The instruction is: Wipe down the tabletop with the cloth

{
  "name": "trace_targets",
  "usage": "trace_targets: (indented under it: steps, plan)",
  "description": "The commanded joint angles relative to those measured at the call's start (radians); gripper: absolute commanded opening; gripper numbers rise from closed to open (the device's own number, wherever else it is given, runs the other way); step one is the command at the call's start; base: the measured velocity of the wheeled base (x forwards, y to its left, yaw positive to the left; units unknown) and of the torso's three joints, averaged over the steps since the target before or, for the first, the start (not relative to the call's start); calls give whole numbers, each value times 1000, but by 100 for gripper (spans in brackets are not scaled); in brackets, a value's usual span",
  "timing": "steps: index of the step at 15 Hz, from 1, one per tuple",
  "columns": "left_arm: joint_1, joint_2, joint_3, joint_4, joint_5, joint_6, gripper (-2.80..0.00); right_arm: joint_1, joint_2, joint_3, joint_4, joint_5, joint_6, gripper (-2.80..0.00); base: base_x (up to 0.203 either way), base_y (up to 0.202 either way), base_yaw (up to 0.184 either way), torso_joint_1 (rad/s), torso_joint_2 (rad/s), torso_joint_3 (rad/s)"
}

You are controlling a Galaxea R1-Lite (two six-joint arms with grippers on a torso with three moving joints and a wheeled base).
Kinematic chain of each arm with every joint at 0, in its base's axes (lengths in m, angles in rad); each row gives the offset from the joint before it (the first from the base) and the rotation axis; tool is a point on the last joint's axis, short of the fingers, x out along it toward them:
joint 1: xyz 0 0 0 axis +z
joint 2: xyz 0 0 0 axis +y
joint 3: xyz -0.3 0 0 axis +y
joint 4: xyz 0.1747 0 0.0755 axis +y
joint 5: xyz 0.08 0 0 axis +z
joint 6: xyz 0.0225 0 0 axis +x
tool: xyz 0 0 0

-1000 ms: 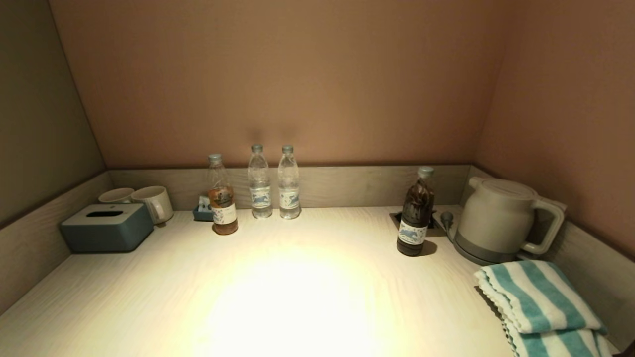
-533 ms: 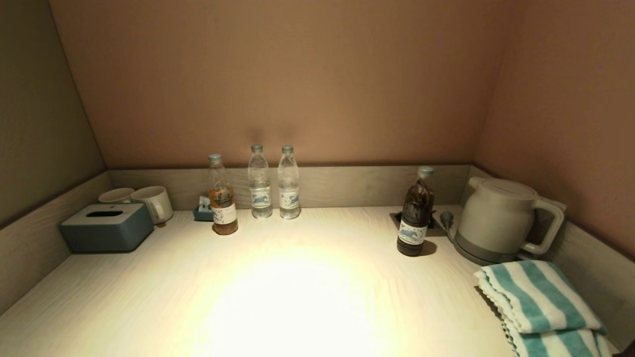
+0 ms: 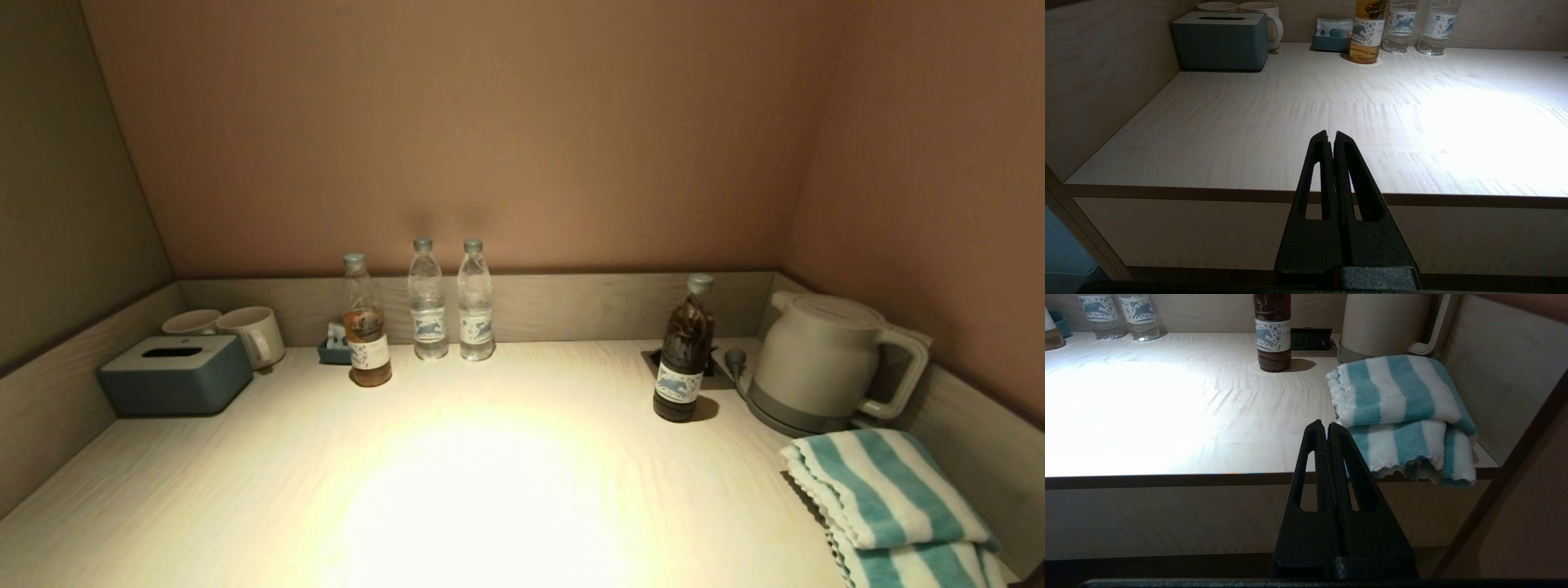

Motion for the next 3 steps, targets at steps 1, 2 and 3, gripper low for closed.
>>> trace_targets:
  steps: [1, 2, 3]
  plan:
    - [0, 2, 0, 0, 0, -1, -280, 0, -2, 0, -3, -1, 17, -280, 0, 0, 0, 0, 0, 0]
    - [0, 2, 0, 0, 0, -1, -280, 0, -2, 0, -3, 0, 19, -280, 0, 0, 0, 0, 0, 0]
    - [0, 2, 0, 0, 0, -2, -280, 0, -2, 0, -3, 0, 19, -280, 0, 0, 0, 0, 0, 0]
